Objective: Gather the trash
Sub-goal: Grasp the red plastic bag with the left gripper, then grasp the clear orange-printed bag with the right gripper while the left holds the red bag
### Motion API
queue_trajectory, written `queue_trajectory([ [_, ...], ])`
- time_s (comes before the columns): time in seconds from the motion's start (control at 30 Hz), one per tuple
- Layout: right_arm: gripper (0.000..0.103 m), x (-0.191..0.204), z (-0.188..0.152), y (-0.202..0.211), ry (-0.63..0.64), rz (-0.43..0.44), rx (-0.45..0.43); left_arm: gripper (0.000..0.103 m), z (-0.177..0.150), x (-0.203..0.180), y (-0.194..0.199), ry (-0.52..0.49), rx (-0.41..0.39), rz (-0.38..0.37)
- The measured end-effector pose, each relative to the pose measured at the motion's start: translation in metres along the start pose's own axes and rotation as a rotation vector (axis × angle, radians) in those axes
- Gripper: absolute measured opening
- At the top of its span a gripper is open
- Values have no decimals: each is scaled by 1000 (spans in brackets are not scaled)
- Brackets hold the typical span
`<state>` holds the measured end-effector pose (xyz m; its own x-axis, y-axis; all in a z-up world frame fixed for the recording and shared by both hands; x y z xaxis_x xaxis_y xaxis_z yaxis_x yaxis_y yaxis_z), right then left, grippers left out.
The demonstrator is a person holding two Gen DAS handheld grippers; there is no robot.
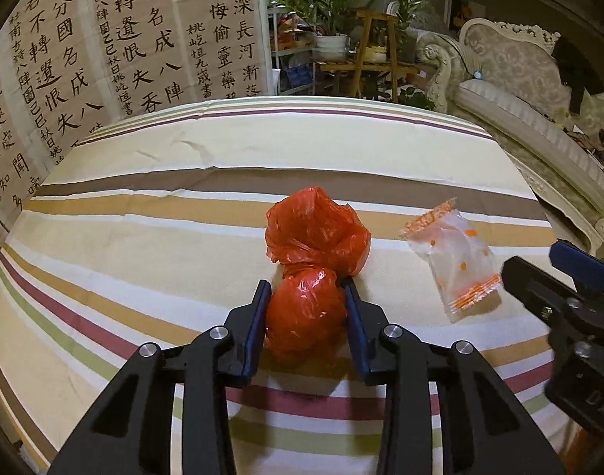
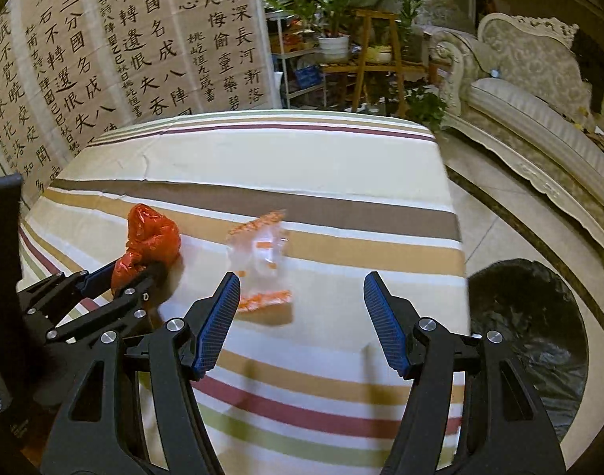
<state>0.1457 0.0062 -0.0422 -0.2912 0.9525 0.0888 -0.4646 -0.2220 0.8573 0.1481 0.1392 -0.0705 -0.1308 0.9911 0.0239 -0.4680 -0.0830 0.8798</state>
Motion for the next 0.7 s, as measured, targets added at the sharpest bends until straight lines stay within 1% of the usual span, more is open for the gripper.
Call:
queue_trajectory([
  [0.13,64,11,4,-10,25,2,18,36,2,15,3,30,-7,5],
  [0.27,63,18,8,-24,40,-6,41,36,1,31,6,47,-18,30],
  [0.43,63,23,13,-39,45,-15,73,36,1,38,4,57,-14,40],
  [0.5,62,24,14,-41,51,-29,73,36,0,38,3,59,-13,39],
  [0.57,57,25,17,-42,62,-38,74,36,0,39,2,61,-11,36],
  [0.63,46,26,18,-43,72,-52,73,36,-1,39,1,62,-9,33],
  [0.7,43,27,18,-43,81,-60,73,36,-2,39,1,63,-7,31],
])
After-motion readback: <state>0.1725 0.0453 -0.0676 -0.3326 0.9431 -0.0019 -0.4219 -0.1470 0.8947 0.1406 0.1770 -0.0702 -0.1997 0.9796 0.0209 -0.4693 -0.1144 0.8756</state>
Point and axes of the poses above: each gripper's, at about its wrist camera, not at the fingertips, and y roughly against the way its jaws point, x to its left, z to its top, the point moved 4 cm from there along -y, roughly the way its jaws point, and after that the axes turned 11 degrees about x, right-handed, at the moved point
